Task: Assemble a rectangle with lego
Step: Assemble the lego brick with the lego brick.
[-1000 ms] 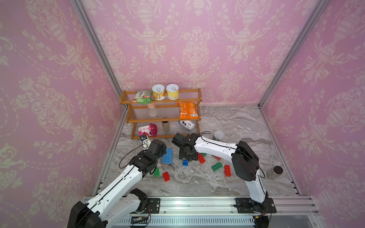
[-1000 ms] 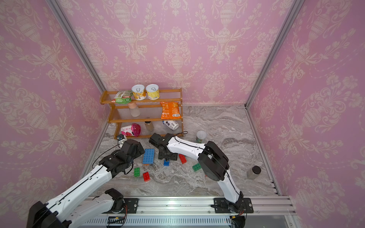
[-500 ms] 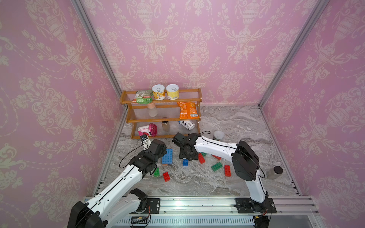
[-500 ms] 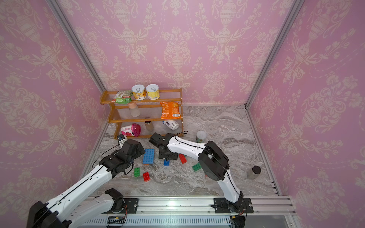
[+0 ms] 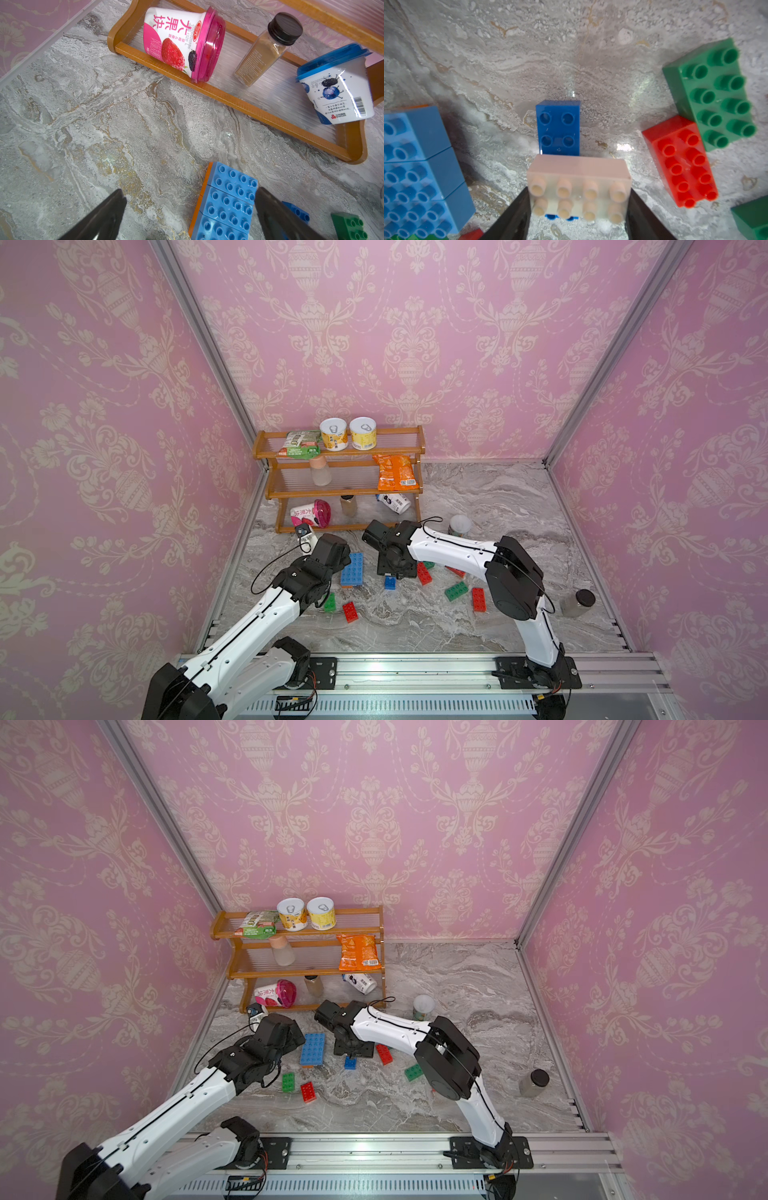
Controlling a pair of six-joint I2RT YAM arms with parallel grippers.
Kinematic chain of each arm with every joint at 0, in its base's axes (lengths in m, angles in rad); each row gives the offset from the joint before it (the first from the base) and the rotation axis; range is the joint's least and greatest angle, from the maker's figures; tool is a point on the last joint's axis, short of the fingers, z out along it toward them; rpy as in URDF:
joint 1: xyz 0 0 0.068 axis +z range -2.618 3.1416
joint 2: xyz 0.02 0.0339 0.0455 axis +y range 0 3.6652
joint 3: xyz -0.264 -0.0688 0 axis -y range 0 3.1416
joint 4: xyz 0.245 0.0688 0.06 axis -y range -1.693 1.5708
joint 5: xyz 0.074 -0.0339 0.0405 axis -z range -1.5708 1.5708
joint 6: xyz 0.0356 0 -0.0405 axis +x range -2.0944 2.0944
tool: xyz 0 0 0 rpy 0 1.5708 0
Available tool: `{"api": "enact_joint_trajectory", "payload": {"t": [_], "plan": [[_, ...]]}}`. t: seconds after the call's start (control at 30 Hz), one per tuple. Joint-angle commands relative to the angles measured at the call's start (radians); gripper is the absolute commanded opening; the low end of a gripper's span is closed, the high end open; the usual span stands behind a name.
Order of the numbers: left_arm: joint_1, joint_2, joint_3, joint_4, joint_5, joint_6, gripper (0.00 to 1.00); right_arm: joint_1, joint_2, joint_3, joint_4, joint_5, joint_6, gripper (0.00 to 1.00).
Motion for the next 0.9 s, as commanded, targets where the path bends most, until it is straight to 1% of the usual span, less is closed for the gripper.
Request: {"api": "enact_joint_trajectory", "payload": {"t": [0.0, 0.87], "plan": [[0.011, -0.004, -0.014, 0.0, 0.018, 0.019, 0.99, -0.006, 0.024, -0.001, -0.023, 0.002, 0.023, 0.25], [0.011, 0.017, -0.005, 0.009, 0.036, 0.026, 0.99, -0.017, 0.022, -0.035, 0.0, 0.008, 0.033, 0.25]]}}
